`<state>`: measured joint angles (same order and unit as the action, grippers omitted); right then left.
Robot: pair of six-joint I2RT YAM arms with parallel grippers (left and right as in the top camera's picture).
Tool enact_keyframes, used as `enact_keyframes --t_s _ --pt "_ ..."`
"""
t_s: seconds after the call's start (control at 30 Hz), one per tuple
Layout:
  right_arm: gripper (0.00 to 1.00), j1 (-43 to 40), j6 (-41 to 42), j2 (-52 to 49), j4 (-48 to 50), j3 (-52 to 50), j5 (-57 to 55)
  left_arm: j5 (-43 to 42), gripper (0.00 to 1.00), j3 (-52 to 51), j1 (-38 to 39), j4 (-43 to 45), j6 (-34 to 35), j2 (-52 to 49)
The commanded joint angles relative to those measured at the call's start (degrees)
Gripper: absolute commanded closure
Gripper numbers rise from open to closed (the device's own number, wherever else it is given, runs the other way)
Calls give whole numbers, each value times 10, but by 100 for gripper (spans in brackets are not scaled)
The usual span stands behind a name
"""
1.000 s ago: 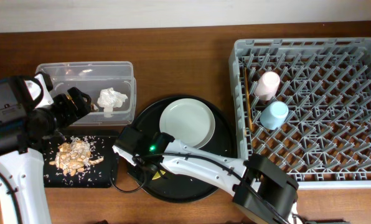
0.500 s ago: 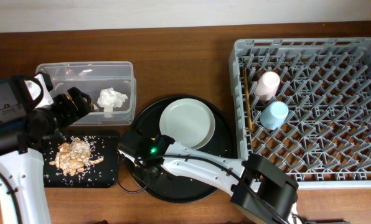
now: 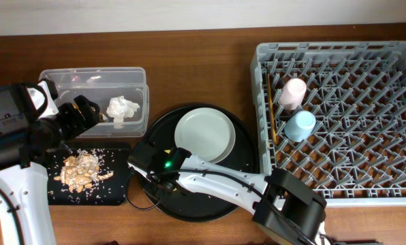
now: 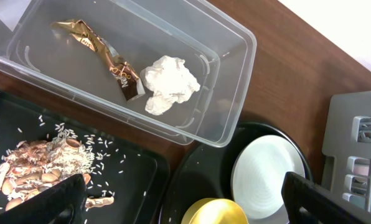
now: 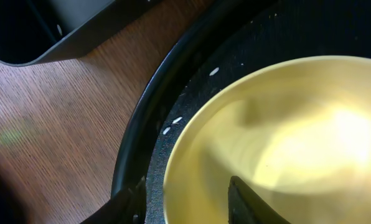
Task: Sort waste into correct bins and load items into the dishwasher rack
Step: 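Reach the right gripper to the yellow bowl and grasp its rim, then carry the yellow bowl with the right gripper into the rack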
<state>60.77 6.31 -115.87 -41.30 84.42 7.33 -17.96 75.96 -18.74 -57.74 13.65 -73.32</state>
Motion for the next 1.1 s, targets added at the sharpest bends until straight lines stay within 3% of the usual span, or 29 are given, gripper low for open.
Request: enact_keyframes --t_s 0.0,0.13,0.37,0.4,0.8,0.93,1.07 --pt "65 5 2 -5 2 -11 -3 2 1 2 -2 0 -5 10" --pt "65 5 2 -13 4 -12 -3 2 1 2 -2 0 -5 10" --pt "87 5 2 -16 4 -12 0 2 1 2 -2 0 -5 10" --pt "96 5 2 -11 4 -11 14 2 1 2 -2 0 -5 10" --pt "96 -15 14 207 -63 26 48 2 1 2 -2 0 -5 10" --pt "96 -151 17 324 -103 26 120 2 1 2 -2 0 -5 10" --pt "96 -408 -19 363 -104 26 266 2 1 2 -2 0 -5 10"
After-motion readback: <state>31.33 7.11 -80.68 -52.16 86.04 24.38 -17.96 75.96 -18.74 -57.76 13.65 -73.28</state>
